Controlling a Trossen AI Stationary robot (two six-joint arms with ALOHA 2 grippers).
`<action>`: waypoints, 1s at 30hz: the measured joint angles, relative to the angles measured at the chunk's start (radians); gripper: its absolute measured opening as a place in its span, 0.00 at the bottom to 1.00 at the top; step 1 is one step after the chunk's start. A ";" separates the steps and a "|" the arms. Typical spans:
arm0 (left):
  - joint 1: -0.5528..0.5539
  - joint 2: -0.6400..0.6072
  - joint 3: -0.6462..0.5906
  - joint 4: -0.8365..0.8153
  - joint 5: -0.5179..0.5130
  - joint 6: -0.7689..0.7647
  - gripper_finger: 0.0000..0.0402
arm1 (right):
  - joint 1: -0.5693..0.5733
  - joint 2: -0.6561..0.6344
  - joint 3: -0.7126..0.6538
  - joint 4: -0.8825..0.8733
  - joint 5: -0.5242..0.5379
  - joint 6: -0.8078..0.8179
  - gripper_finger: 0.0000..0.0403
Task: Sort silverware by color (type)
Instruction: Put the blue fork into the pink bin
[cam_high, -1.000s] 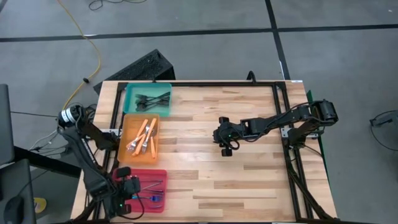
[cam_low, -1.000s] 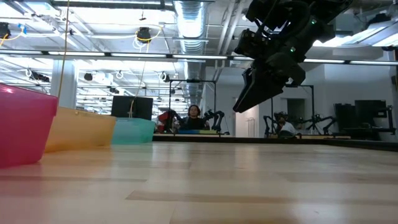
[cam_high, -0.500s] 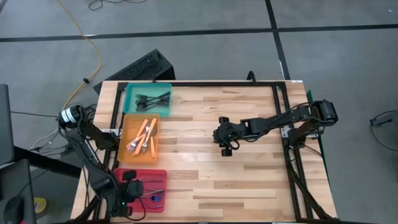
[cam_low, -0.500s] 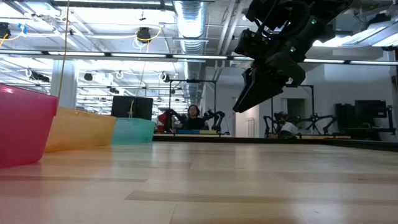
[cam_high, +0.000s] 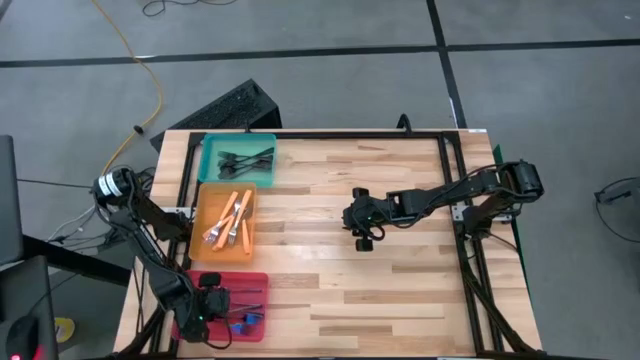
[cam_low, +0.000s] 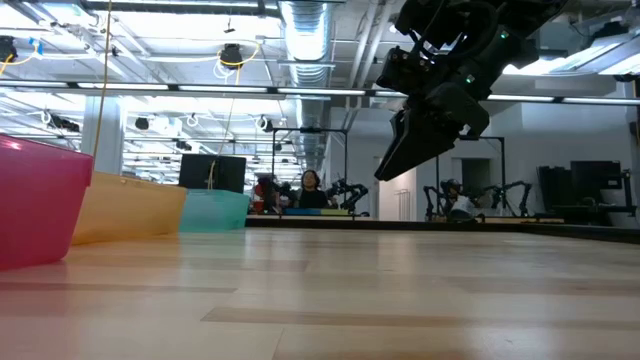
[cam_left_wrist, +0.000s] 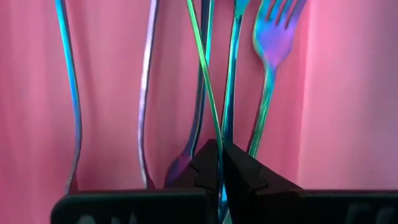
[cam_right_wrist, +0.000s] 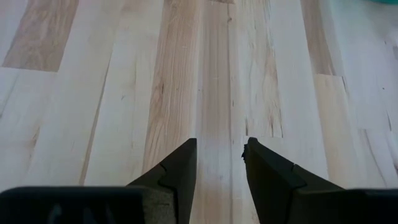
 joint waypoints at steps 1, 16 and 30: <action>0.000 0.000 -0.004 0.007 0.000 0.005 0.00 | 0.000 0.000 0.000 0.000 0.000 0.000 0.38; 0.011 -0.014 -0.010 -0.011 0.036 -0.017 0.23 | 0.000 0.000 0.000 0.000 -0.018 -0.003 0.38; 0.094 -0.113 -0.012 -0.008 0.125 -0.079 0.39 | 0.000 0.000 0.000 0.000 -0.021 -0.004 0.38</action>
